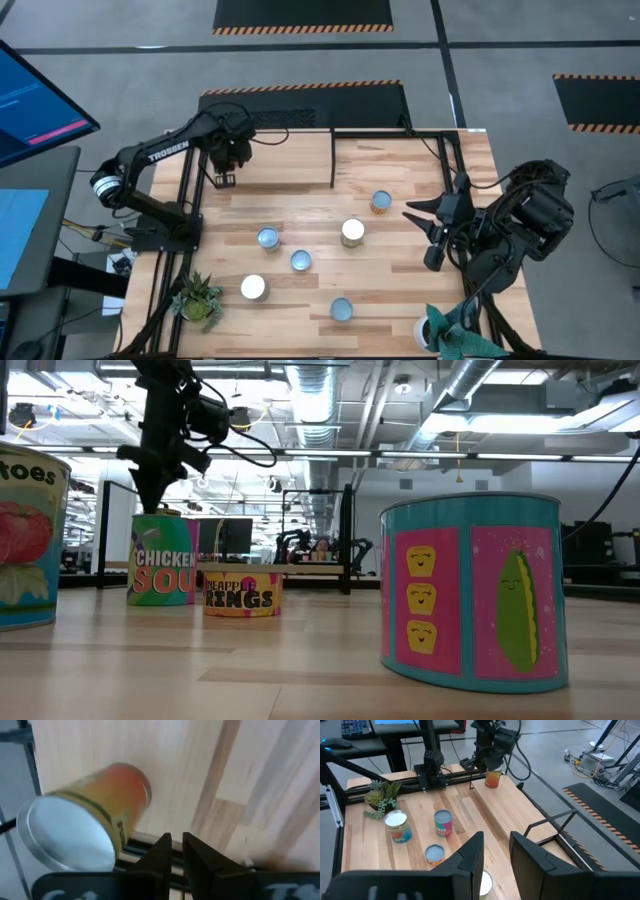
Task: Pick and place cans onto a shelf
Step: Put the green peas can on the shelf, then put the tomatoes can on the shelf aligned with the green peas can
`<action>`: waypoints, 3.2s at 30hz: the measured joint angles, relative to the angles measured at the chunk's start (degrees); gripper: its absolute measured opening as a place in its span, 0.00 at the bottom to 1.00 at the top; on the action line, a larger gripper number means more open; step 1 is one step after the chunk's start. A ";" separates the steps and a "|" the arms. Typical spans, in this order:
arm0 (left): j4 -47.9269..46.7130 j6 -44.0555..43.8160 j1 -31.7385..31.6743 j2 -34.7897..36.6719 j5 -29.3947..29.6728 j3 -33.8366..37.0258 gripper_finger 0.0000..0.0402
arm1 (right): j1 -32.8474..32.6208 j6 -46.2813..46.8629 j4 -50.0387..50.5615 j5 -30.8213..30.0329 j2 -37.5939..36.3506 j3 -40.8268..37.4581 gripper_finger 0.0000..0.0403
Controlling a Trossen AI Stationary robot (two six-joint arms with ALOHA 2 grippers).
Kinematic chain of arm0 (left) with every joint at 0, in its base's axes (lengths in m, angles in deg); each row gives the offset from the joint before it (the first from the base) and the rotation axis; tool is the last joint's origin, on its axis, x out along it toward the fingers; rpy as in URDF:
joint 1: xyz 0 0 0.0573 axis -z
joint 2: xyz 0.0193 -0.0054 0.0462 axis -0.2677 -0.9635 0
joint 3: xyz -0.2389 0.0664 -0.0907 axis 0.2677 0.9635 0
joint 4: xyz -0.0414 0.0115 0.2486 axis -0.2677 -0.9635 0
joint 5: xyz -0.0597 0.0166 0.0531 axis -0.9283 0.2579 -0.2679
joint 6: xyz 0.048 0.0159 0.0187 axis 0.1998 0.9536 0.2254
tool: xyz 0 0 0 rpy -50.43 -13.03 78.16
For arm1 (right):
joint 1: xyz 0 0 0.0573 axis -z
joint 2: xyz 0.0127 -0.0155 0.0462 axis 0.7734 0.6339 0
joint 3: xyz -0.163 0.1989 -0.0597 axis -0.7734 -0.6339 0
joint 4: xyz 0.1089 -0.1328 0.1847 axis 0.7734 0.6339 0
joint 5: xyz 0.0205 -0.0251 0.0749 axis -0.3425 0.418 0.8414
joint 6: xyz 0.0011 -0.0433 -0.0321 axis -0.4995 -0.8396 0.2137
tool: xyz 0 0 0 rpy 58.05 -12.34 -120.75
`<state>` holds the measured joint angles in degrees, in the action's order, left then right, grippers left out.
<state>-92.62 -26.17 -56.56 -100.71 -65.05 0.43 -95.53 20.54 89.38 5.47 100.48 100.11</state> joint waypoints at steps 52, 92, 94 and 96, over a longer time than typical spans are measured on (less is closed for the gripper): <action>19.65 -4.99 -0.06 0.25 -13.60 2.56 0.06 | 0.02 0.09 -0.05 0.09 -0.02 0.00 0.29; 9.77 -64.28 48.83 6.03 -27.81 7.69 0.35 | 0.01 -4.30 0.02 6.05 -0.02 0.00 0.29; 11.13 -66.35 50.15 6.03 -32.03 7.69 0.40 | 0.02 -5.68 0.02 6.05 -0.02 0.00 0.29; 12.55 -68.79 51.56 6.03 -35.46 7.69 0.45 | 0.02 -6.38 0.02 6.05 -0.02 0.00 0.29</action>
<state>-80.07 -94.96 -5.00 -94.68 -100.51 8.13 -95.50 14.16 89.40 11.52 100.46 100.11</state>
